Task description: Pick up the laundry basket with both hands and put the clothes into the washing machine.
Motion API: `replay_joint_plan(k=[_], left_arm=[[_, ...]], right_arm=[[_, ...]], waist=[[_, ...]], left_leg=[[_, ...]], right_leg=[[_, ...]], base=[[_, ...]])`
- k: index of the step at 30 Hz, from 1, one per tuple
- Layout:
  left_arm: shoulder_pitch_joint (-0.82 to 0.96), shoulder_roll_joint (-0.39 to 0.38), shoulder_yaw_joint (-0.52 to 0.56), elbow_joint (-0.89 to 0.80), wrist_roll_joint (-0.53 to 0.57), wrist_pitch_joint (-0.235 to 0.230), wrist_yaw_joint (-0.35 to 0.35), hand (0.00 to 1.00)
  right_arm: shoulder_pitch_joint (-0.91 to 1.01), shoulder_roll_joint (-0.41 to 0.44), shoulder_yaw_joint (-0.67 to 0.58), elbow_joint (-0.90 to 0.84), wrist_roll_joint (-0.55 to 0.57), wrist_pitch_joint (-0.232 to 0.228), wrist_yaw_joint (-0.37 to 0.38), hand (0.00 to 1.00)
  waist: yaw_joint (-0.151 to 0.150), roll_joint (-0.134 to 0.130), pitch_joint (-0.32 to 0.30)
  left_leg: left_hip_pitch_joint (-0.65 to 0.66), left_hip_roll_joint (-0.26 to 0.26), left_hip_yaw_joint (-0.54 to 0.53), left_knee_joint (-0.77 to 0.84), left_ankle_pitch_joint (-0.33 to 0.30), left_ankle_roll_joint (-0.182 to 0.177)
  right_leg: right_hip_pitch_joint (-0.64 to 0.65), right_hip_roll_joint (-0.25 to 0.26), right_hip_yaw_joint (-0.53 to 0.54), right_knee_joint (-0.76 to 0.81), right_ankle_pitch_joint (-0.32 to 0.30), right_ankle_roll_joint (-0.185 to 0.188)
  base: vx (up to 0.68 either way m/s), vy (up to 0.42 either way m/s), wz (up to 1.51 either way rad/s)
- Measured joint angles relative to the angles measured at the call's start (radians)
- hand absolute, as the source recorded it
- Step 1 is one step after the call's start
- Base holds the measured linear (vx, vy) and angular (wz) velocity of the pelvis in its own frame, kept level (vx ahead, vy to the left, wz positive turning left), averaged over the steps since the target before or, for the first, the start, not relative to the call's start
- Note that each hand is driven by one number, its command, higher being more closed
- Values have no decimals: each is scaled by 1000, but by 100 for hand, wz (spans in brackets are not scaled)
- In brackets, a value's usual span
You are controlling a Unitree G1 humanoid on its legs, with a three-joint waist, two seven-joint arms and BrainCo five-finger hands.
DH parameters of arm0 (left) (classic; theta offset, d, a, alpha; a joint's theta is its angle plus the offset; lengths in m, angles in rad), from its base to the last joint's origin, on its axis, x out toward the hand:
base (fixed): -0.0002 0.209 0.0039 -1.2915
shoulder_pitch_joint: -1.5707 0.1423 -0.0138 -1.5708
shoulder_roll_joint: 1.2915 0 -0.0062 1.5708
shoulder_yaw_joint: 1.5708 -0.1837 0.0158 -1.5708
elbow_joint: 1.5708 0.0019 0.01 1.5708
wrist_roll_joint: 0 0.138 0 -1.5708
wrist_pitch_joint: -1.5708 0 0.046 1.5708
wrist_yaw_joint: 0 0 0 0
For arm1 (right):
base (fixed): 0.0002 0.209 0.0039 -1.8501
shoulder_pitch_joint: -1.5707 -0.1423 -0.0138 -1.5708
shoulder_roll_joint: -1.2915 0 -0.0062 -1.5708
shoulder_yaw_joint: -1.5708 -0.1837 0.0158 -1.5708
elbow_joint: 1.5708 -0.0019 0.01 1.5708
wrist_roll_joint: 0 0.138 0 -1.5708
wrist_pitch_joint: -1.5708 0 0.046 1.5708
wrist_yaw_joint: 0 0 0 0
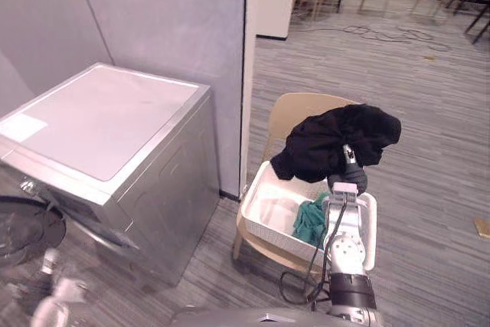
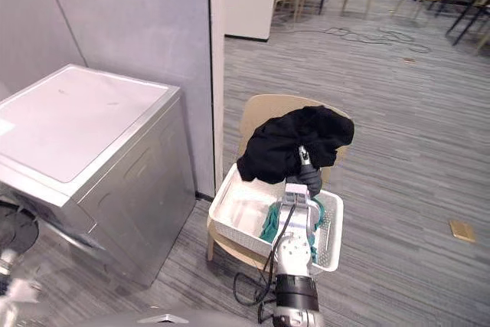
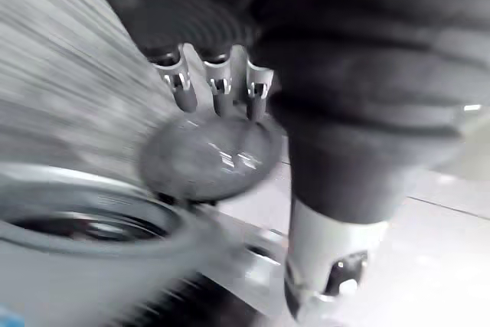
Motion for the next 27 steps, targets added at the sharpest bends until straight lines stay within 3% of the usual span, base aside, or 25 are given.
replay_joint_plan(k=[4, 8, 12, 19, 22, 27], left_arm=[[-40, 15, -67, -273, 100, -17, 51, 0], [-78, 61, -141, -371, 176, -28, 51, 0], [-111, 117, -322, -412, 222, -42, -2, 0], [-218, 182, -666, -252, 211, -43, -177, 0], [-274, 196, -814, -116, 201, -6, -241, 0], [-362, 200, -929, 12, 190, 31, -290, 0]], right_arm=[[28, -4, 62, -64, -15, 32, 45, 100], [37, -14, 120, -81, -49, 67, 84, 100], [64, -38, 193, -80, -49, 108, 116, 100], [62, -66, 324, -77, -49, 157, 173, 100], [62, -95, 367, -73, -49, 177, 173, 100], [62, -128, 395, -72, -50, 180, 172, 100]], waist=[[-28, 17, -17], [-47, 21, -18], [-57, 26, -15], [-95, 32, 10], [-120, 33, 19], [-140, 37, 36]], left_leg=[[28, 5, 38, 2, -18, -2], [42, 17, 58, 6, -25, -2], [59, 18, 80, 5, -26, -4], [89, 18, 103, -4, -27, -3], [89, 18, 116, -5, -27, -2], [94, 18, 139, -8, -31, -1]], right_leg=[[5, 10, 42, -16, 7, -8], [5, 25, 73, -24, 13, -17], [4, 30, 102, -27, 17, -19], [6, 33, 135, -29, 19, -16], [5, 35, 143, -41, 27, -17], [2, 37, 162, -59, 39, -16]], base=[[-36, 6, -31], [5, -16, -22], [25, -3, -16], [5, 0, -13], [-15, 2, -10], [-10, 2, -12]])
